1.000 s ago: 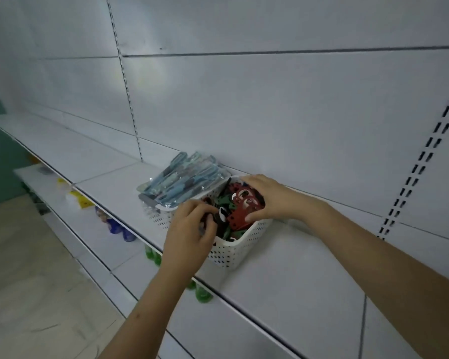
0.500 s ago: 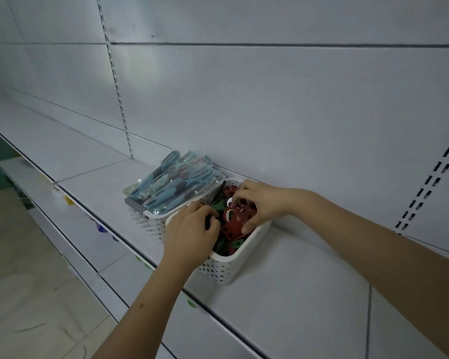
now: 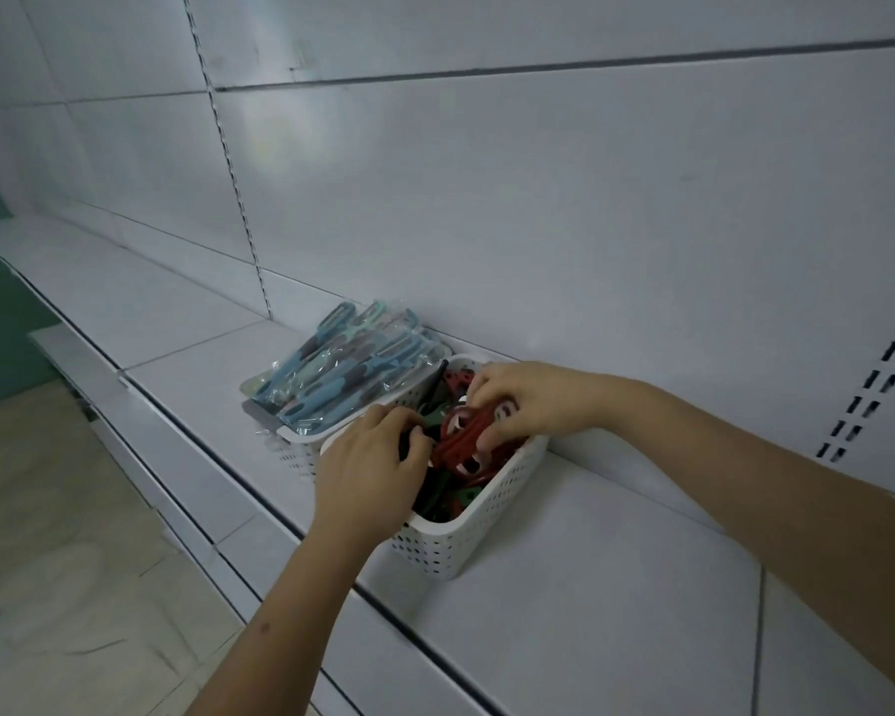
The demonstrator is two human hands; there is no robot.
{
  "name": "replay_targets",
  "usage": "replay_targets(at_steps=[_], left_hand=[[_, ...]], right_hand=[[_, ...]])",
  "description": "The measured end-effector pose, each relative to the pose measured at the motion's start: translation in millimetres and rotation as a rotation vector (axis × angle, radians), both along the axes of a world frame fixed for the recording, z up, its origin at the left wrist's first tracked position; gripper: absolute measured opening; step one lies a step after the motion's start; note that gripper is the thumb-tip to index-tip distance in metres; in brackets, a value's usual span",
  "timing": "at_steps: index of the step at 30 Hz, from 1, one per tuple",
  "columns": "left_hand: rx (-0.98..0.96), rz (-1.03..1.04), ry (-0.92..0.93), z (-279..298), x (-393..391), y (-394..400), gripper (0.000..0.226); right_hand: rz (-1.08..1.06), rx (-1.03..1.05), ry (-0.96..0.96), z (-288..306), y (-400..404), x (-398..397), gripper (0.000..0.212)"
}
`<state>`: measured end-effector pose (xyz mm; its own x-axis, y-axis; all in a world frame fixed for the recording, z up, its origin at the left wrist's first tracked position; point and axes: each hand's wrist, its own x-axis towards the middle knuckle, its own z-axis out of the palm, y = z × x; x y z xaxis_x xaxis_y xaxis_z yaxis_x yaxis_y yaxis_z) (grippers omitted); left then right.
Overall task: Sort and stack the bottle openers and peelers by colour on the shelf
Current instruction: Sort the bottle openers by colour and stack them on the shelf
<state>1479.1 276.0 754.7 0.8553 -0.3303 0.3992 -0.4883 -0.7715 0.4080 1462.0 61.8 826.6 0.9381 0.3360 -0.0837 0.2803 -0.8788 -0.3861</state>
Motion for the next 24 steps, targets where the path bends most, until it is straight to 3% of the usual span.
replay_targets(at_steps=[4,6,10,13,15,19,24], left_hand=[[-0.044,0.001,0.019,1,-2,1,0.033],[-0.045,-0.032,0.011,3,-1,3,0.032],[0.105,-0.162,-0.039,13,5,-5,0.027],[0.375,-0.215,0.049,19,13,-24,0.042],[0.432,-0.231,0.123,19,17,-34,0.045],[0.340,-0.266,0.146,15,19,-33,0.029],[-0.085,-0.224,0.216,18,14,-25,0.014]], right_hand=[[-0.205,0.705,0.046,10,-20,-14,0.023],[-0.263,0.873,-0.003,12,-27,-21,0.027],[-0.360,0.933,-0.138,5,-37,-32,0.022],[-0.392,0.985,-0.220,-10,-39,-42,0.023],[-0.418,1.079,-0.231,-22,-37,-45,0.020],[-0.468,1.152,-0.202,-37,-31,-47,0.016],[-0.429,1.079,-0.200,-42,-30,-46,0.019]])
